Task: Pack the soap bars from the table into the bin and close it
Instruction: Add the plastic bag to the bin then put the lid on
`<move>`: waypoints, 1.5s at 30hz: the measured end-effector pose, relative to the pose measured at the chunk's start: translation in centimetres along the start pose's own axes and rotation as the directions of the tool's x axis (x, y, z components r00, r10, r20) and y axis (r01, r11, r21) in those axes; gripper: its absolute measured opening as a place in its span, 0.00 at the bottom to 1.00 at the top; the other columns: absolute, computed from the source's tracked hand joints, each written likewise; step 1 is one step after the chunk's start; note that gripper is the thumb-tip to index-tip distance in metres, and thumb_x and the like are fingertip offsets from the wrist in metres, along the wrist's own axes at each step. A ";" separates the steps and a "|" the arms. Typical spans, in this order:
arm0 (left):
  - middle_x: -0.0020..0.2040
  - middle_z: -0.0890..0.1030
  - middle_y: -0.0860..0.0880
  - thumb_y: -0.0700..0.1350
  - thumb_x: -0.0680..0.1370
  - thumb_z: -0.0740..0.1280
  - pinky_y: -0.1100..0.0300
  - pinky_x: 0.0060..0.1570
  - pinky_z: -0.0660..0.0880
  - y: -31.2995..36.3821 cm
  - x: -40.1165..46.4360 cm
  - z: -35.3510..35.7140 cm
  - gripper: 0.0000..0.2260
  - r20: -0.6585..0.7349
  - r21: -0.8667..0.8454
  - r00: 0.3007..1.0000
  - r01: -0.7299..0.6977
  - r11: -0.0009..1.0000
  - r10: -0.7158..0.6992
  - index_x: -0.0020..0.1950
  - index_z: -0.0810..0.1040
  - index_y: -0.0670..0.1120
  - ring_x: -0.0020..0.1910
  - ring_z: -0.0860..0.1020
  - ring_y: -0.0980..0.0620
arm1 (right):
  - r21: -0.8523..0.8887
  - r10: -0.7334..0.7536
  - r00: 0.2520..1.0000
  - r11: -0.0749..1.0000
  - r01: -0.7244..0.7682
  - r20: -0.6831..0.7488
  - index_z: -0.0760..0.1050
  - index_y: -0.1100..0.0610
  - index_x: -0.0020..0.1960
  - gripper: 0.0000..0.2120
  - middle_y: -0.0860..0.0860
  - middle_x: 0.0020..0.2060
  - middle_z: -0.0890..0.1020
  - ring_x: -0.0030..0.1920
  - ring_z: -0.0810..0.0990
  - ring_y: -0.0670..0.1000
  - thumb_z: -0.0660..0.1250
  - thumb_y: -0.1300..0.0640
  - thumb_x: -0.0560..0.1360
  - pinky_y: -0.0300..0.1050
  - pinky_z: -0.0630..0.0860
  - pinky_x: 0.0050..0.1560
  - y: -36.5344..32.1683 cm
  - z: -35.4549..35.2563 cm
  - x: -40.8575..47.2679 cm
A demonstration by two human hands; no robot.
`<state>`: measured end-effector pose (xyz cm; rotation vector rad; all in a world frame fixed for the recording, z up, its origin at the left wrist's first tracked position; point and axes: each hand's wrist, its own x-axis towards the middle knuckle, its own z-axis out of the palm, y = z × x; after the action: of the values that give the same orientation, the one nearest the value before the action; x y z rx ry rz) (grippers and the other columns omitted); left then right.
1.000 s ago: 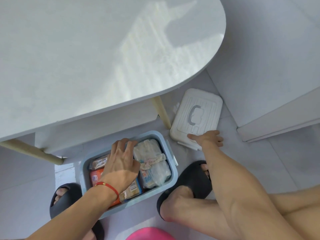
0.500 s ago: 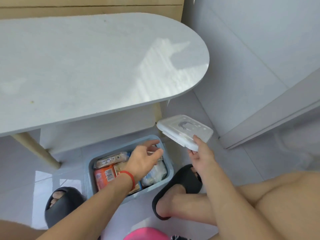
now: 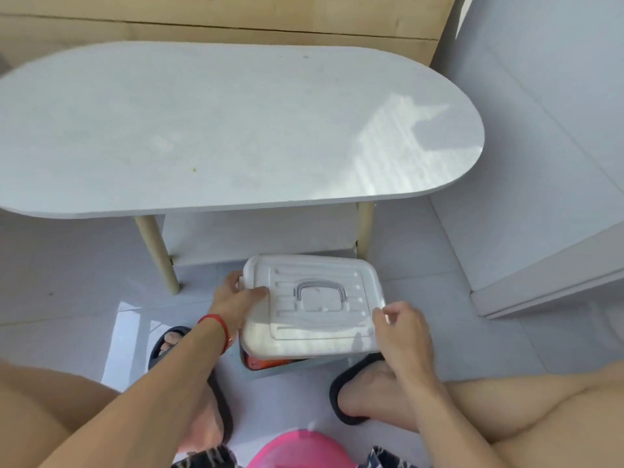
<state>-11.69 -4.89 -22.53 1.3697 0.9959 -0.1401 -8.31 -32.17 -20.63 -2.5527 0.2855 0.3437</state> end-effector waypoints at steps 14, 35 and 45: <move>0.53 0.79 0.44 0.53 0.80 0.62 0.45 0.51 0.81 -5.0 1.2 -2.9 0.23 -0.157 0.466 0.978 0.197 0.863 -0.139 0.74 0.63 0.52 0.49 0.79 0.41 | 0.331 0.205 0.880 0.871 -0.364 0.429 0.68 0.50 0.66 0.19 0.49 0.55 0.78 0.53 0.76 0.53 0.53 0.40 0.83 0.53 0.74 0.57 1.0 6.0 6.5; 0.54 0.82 0.42 0.42 0.78 0.65 0.49 0.59 0.74 -7.4 -1.7 -0.6 0.12 -0.349 0.324 0.937 0.088 0.942 0.033 0.61 0.75 0.43 0.57 0.79 0.37 | 0.124 -0.049 0.998 0.991 0.045 0.029 0.74 0.60 0.69 0.15 0.62 0.53 0.84 0.55 0.82 0.65 0.59 0.57 0.85 0.55 0.79 0.53 0.6 6.1 5.1; 0.61 0.81 0.38 0.43 0.81 0.60 0.46 0.62 0.73 -7.4 -2.2 0.3 0.22 -0.402 0.441 0.901 0.036 0.897 0.161 0.76 0.67 0.52 0.61 0.77 0.34 | 0.082 -0.053 0.998 0.995 0.050 0.028 0.67 0.57 0.78 0.21 0.64 0.54 0.84 0.57 0.80 0.67 0.57 0.57 0.86 0.60 0.79 0.57 0.5 6.2 4.4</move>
<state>-17.40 -8.07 -26.63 1.9029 1.3407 -0.0076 -5.42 -29.77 -27.24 -2.4685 0.2174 0.3432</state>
